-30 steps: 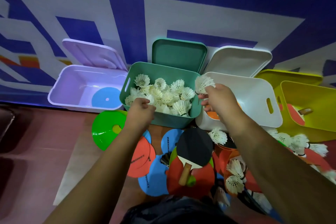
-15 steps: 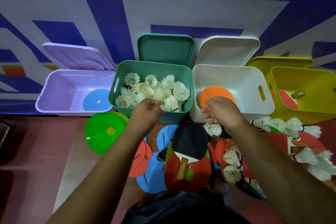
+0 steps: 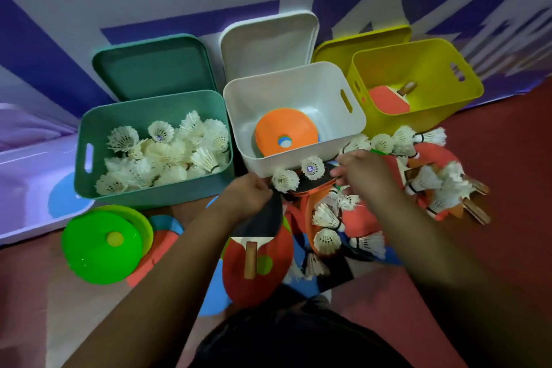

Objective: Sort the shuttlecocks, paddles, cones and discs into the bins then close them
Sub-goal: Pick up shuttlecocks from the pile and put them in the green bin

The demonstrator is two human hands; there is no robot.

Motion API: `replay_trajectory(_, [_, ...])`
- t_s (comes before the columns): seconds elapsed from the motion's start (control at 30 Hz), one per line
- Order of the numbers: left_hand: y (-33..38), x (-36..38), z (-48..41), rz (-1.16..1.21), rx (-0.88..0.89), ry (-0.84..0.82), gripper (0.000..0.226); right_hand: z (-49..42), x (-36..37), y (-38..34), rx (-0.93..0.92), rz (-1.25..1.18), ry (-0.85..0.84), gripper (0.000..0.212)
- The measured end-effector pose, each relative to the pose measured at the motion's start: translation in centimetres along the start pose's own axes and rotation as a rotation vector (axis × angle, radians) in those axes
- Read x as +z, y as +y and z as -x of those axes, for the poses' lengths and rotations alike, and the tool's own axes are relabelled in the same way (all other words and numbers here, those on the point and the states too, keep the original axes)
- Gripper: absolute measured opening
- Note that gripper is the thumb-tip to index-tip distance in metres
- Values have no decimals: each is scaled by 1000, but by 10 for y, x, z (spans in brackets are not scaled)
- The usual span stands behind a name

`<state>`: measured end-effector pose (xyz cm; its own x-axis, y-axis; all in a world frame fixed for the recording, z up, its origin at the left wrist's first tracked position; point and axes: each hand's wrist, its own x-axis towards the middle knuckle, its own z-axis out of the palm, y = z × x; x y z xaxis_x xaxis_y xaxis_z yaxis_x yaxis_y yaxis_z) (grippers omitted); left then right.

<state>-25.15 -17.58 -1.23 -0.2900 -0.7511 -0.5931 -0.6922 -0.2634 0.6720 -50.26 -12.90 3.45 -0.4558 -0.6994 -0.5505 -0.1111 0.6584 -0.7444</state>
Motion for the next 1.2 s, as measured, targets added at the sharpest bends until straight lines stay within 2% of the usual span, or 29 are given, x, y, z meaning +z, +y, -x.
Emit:
replay_trajectory(0.13, [-11,27,-18,-289,-135,-88,39,-8,-16,24,82,16,-45,17])
replay_trajectory(0.23, [-20,45,-14,-414,-208,-127,35,-15,-17,40,96,91,-93,19])
replay_trajectory(0.4, [-39,62,2,-428,-307,-69,43,-19,-8,47,193,74,-161,19])
replay_trajectory(0.53, [-48,65,16,-404,-343,-38,45,-26,0,48,274,-2,-184,36])
replay_trajectory(0.6, [-49,66,23,-381,-353,-21,46,-30,2,47,288,-38,-186,37])
replay_trajectory(0.8, [-27,71,38,-236,-303,86,27,-26,-5,43,226,-81,-150,22])
replay_trajectory(0.9, [-7,76,40,-129,-226,121,33,-21,-14,42,220,-145,-134,23])
replay_trajectory(1.07, [42,88,37,260,-195,158,61,-4,-45,35,160,-217,-145,28])
replay_trajectory(1.2, [74,101,27,434,-191,151,63,7,-74,32,107,-234,-142,32])
